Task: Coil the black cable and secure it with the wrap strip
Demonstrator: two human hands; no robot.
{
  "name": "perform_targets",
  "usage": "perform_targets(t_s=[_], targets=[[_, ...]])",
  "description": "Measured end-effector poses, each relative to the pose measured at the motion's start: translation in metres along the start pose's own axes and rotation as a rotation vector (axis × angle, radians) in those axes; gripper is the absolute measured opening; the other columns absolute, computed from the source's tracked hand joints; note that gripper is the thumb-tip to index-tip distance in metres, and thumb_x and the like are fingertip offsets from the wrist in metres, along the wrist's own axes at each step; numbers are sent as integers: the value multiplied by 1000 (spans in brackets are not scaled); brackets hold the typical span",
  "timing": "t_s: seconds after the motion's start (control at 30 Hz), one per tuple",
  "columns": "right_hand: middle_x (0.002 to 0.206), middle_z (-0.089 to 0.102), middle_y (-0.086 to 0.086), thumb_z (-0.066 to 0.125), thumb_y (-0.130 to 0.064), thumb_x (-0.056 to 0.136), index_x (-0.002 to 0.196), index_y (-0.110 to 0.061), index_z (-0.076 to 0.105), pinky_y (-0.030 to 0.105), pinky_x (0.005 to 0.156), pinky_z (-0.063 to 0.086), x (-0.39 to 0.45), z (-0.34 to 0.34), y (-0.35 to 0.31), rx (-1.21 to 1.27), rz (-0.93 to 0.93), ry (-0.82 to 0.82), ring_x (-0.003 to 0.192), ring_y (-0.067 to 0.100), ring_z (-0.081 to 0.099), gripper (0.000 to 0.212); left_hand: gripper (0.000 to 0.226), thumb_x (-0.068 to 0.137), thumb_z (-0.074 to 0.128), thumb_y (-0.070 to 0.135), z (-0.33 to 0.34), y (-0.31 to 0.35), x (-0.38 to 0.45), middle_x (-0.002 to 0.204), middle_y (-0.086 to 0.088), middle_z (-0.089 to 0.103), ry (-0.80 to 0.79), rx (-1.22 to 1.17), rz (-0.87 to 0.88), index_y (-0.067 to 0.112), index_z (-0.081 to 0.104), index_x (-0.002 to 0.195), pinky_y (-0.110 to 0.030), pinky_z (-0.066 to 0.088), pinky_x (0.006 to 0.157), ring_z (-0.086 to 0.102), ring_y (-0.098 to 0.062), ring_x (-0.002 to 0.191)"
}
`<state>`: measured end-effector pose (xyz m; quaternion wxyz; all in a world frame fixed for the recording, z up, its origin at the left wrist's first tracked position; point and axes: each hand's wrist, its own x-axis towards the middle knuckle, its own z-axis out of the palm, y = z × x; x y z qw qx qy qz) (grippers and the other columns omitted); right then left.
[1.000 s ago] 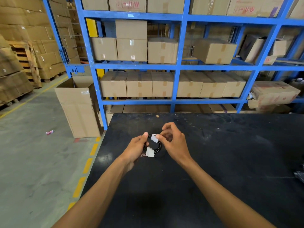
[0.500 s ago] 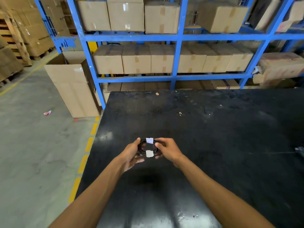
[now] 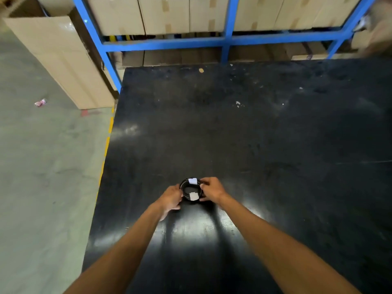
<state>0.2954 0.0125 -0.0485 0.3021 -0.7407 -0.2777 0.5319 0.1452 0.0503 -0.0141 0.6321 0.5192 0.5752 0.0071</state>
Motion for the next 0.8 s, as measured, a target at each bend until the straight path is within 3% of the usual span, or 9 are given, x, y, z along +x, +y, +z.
perform_targets(t_s=[0.07,0.13,0.2,0.33,0.4,0.5,0.63,0.7,0.8], targets=[[108,57,13,42,2,100,130,2,56,28,59,61,9,5,6,-29,-3,7,91,25,59,34,36,96,34,3,2,-7,12,103,-17,60,48,122,78,7,56,125,-35,45,75,56,-26,90],[109,62,16,42,3,99,126,1,60,43,75,62,17,8,9,-62,-19,30,92,28,63,33,29,97,37,1,5,-16,24,108,-27,61,131,263,153,-2,55,120,-36,44,84,57,-39,104],[114,67,22,44,3,98,121,1,64,52,84,59,24,9,13,-96,-55,57,97,35,68,31,30,99,39,5,6,-25,32,115,-27,54,194,357,192,-3,51,125,-30,38,93,52,-39,112],[122,63,16,53,-14,98,125,-8,65,39,102,48,32,12,21,-246,-135,79,112,27,60,30,54,102,39,26,10,-45,38,131,-17,38,264,501,242,4,27,150,-39,40,103,49,-31,117],[122,63,15,55,-23,98,126,-10,66,30,103,43,31,12,24,-276,-171,84,115,23,57,32,58,102,35,35,11,-50,36,134,-12,35,283,541,249,10,20,153,-43,46,98,48,-27,118],[125,61,17,57,-25,98,129,-8,63,32,98,49,33,10,26,-207,-174,83,115,25,61,36,60,102,29,40,13,-50,35,135,-10,34,293,516,261,11,16,153,-46,47,98,47,-26,120],[130,55,16,57,-32,98,136,-10,55,20,68,45,33,7,25,-138,-115,55,115,29,60,43,61,102,27,42,11,-44,30,135,-9,35,284,469,246,12,14,154,-50,46,98,49,-27,120],[129,55,18,58,-34,98,135,-10,55,23,71,47,31,3,22,-141,-109,54,114,28,60,45,61,101,26,45,9,-39,26,135,-6,34,285,455,229,15,15,154,-53,45,98,49,-26,120],[127,56,19,60,-33,97,131,-9,58,34,96,49,24,-10,8,-135,-129,96,114,27,60,42,60,100,27,50,0,-30,20,133,-3,36,342,427,243,18,25,151,-50,45,98,51,-25,120]])
